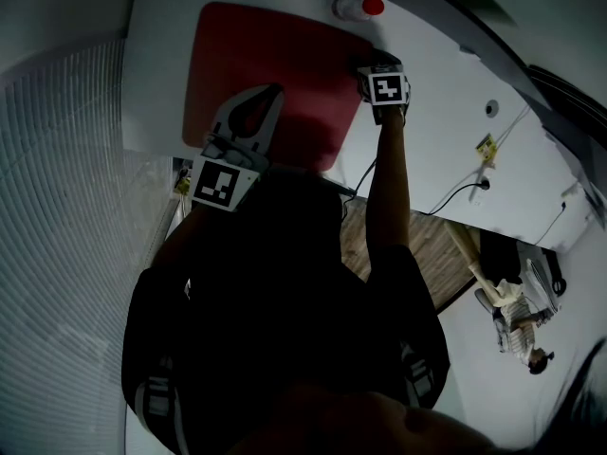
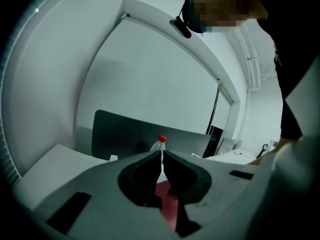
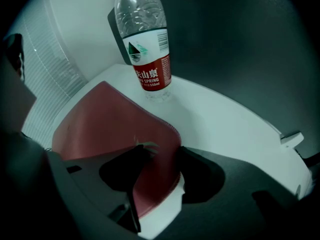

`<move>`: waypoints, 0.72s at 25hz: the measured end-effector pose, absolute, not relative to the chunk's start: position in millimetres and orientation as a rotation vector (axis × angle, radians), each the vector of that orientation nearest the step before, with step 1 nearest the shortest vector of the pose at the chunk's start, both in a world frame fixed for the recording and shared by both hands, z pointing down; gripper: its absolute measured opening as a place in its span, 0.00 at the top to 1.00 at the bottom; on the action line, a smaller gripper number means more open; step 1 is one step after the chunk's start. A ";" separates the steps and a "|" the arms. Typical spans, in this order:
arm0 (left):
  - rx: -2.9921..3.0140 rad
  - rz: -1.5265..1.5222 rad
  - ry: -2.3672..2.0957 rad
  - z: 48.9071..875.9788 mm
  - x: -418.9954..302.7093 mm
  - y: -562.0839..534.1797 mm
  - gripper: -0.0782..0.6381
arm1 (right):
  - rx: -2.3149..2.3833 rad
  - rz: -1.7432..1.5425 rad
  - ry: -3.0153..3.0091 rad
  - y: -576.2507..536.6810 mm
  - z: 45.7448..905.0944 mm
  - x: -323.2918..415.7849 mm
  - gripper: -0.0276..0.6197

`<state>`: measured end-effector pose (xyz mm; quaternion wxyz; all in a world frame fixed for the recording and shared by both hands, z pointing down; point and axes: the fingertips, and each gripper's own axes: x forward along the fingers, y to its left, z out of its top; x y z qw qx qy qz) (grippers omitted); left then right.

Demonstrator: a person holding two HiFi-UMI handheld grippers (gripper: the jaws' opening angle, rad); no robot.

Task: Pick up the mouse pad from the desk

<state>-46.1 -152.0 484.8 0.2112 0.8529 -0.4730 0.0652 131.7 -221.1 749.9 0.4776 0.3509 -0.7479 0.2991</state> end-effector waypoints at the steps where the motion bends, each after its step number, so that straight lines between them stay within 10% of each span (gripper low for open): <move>1: 2.369 0.179 -1.316 484.5 -46.5 -151.9 0.87 | 0.857 0.731 -1.829 -220.7 749.8 131.2 0.62; 9: 2.361 0.177 -1.339 483.1 -55.0 -151.3 0.87 | 0.847 0.678 -1.842 -207.1 747.8 113.5 0.89; 18: 2.344 0.186 -1.356 489.1 -69.7 -146.7 0.87 | 0.807 0.356 -1.831 -203.2 738.5 112.1 0.90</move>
